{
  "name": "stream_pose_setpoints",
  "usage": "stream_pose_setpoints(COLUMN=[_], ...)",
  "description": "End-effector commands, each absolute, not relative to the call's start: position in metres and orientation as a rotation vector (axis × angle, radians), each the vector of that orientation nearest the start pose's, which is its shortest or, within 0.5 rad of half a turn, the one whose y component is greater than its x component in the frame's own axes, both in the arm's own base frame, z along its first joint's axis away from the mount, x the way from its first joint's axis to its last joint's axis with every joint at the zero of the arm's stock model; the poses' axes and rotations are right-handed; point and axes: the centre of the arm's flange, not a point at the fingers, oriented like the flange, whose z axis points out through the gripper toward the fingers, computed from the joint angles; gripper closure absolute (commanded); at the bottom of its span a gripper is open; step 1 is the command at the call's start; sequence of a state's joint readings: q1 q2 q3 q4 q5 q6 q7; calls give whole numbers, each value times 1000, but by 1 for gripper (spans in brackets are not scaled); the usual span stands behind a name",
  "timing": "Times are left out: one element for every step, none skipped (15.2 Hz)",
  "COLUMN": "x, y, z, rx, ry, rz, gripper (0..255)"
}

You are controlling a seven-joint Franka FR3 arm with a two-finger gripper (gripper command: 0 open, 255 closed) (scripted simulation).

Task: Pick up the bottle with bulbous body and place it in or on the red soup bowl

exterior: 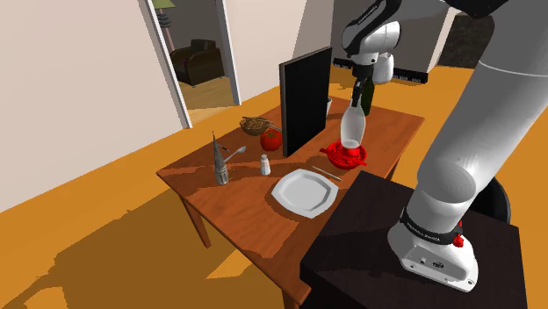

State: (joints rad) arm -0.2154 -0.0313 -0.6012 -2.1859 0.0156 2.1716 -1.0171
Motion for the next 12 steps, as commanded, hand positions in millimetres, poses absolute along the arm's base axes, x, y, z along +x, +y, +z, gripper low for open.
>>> stream_pose_setpoints(x=[362, 362, 362, 362, 362, 362, 362, 362, 362, 362, 362, 362], y=[-385, -385, -385, -385, -385, -385, -385, -385, -385, -385, -385, -385], z=[390, 385, 380, 373, 373, 373, 373, 373, 373, 373, 373, 373], rx=[-3118, -3118, -3118, -3118, -3118, -3118, -3118, -3118, -3118, -3118, -3118, -3118], ry=[-300, -300, -300, -300, -300, -300, -300, -300, -300, -300, -300, -300], rz=[-50, -50, -50, -50, -50, -50, -50, -50, -50, -50, -50, -50], gripper=[255, 255, 255, 255, 255, 255, 255, 255, 255, 255, 255, 255])
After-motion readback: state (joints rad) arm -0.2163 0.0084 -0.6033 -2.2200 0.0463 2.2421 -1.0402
